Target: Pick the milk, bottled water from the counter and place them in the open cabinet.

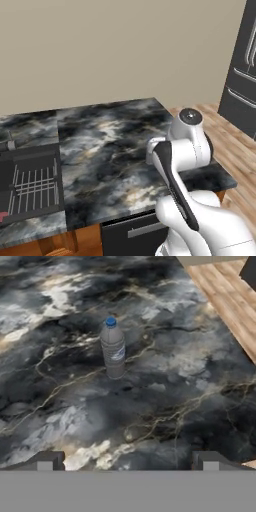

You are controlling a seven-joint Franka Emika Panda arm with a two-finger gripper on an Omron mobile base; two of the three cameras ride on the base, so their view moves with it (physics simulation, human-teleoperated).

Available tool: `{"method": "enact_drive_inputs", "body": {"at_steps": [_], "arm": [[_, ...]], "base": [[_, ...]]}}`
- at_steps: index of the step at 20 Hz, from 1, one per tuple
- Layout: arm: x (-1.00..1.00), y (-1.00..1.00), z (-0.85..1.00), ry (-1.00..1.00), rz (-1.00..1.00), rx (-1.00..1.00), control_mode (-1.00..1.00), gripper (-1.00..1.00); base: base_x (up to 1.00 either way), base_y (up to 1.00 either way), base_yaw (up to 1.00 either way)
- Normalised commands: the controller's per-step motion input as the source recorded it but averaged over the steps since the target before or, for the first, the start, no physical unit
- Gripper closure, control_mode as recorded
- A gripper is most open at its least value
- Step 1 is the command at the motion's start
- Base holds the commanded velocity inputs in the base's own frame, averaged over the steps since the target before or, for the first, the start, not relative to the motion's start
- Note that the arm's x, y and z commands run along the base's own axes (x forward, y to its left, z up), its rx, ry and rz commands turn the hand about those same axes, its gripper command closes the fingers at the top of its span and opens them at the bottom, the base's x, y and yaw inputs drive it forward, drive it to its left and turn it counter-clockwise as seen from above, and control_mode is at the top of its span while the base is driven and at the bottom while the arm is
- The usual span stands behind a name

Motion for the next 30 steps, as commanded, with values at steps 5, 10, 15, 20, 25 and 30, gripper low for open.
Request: {"method": "enact_drive_inputs", "body": {"at_steps": [5,10,15,20,25,30], "arm": [[0.21,0.00,-0.39,-0.11,0.02,-0.03,-1.00,-1.00],[0.15,0.00,-0.29,-0.14,0.00,-0.04,-1.00,-1.00],[0.06,0.05,-0.05,-0.08,0.00,0.00,-1.00,-1.00],[0.00,0.02,0.00,-0.08,0.00,0.00,-1.00,-1.00],[0.00,0.00,-0.09,-0.08,0.00,-0.01,-1.00,-1.00],[0.00,0.00,-0.15,-0.06,0.00,-0.01,-1.00,-1.00]], "base": [[0.00,0.00,0.00],[0.00,0.00,0.00],[0.00,0.00,0.00],[0.00,0.00,0.00],[0.00,0.00,0.00],[0.00,0.00,0.00]]}}
